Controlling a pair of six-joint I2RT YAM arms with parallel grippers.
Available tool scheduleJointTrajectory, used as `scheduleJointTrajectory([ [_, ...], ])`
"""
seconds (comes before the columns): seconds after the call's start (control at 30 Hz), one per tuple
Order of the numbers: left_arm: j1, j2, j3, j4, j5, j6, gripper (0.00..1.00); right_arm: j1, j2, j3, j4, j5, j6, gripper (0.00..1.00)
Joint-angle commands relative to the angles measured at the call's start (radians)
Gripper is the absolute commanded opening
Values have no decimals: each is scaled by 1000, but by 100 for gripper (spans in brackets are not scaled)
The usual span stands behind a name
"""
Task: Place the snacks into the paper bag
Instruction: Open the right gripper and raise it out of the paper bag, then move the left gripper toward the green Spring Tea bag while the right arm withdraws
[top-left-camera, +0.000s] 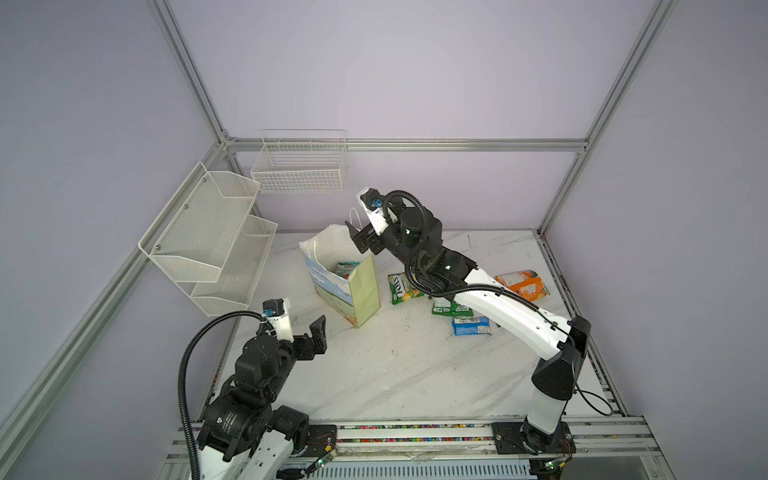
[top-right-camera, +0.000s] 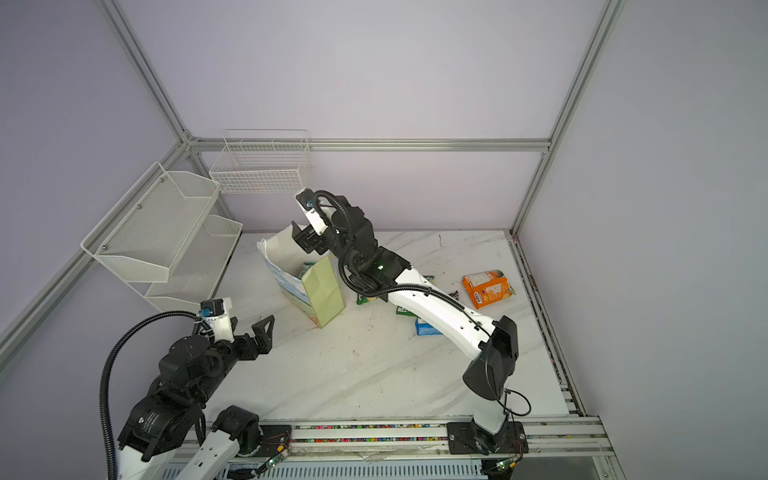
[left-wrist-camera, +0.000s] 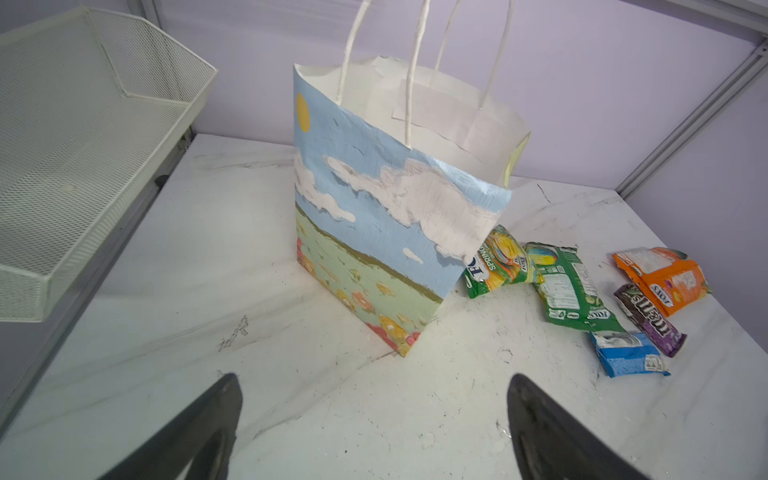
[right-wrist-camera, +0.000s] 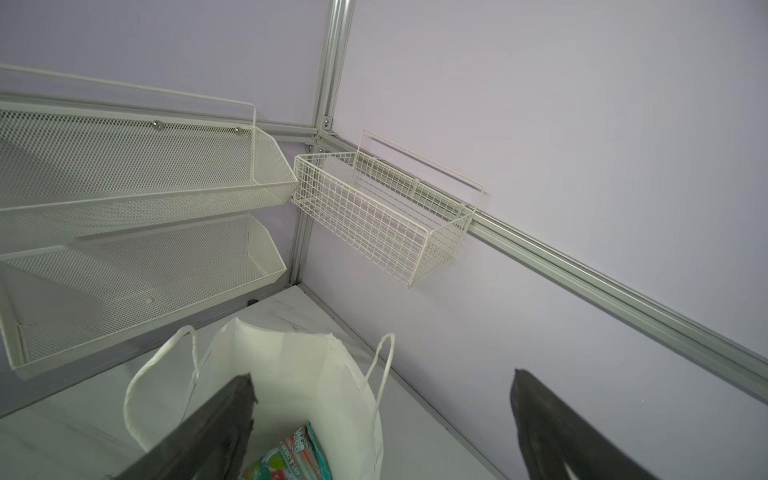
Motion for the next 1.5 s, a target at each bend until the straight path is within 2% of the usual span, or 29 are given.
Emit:
scheduleJointTrajectory([
  [0.0, -9, 65, 96, 54, 129, -31, 98, -24, -103, -39, -31, 53, 178, 97],
  [0.17, -39, 136, 180, 113, 186, -58, 100, -104, -144, -46, -179, 28, 344, 97],
  [0.3, -112, 193, 201, 180, 174, -92, 100, -160, -199, -121, -222, 5, 431, 97],
  [0.43, -280, 260, 203, 247, 36, -105, 100, -245, -259, -231, -223, -38, 502, 97],
  [0.6, -535, 400, 232, 325, -172, -78, 100, -375, -314, -346, -230, -120, 602, 97],
  [0.67, -592, 465, 249, 353, -223, -77, 100, -404, -328, -370, -239, -125, 628, 97],
  [1.13, -605, 739, 295, 533, -133, -171, 100, -470, -390, -528, -233, -94, 655, 97],
  [1.33, -600, 852, 325, 575, -103, -226, 100, -483, -486, -604, -227, -64, 669, 97],
  [1.47, -562, 946, 356, 610, -38, -274, 100, -503, -546, -660, -216, -53, 709, 97],
])
